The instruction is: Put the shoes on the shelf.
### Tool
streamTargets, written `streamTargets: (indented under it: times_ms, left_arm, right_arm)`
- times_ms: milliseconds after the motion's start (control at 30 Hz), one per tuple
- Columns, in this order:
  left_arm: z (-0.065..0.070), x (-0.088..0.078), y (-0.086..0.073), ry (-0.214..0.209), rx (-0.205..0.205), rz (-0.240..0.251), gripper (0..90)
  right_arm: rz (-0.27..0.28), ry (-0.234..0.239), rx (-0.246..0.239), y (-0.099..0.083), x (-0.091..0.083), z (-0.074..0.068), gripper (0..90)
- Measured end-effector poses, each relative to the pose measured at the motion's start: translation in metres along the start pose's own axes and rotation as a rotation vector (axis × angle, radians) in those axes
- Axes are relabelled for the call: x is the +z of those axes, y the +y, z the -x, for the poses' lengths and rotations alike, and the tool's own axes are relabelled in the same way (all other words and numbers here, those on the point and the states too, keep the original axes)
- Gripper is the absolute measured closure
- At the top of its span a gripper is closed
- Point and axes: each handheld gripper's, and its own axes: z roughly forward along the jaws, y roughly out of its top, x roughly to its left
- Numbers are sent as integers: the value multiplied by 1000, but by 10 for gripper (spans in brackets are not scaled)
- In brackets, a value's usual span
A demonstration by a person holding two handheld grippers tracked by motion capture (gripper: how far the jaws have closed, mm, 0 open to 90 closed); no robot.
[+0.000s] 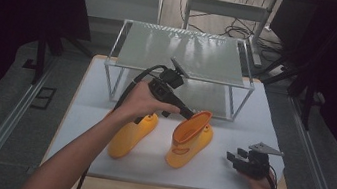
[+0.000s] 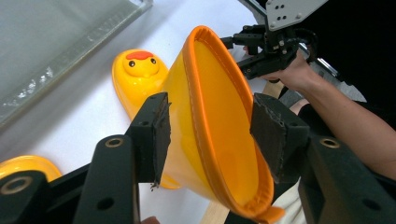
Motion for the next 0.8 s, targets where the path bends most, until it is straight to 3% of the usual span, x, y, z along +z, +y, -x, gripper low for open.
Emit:
streamTargets:
  times_ms: [233, 500, 800]
  left_arm:
    - [0, 23, 6, 19, -33, -42, 496]
    - [-2, 45, 10, 55, -32, -105, 534]
    - [-5, 62, 6, 90, -44, -137, 709]
  right_arm:
    - [0, 0, 0, 0, 0, 0, 470]
    - [-1, 0, 4, 0, -1, 1, 470]
    - [-2, -6, 1, 0, 0, 1, 470]
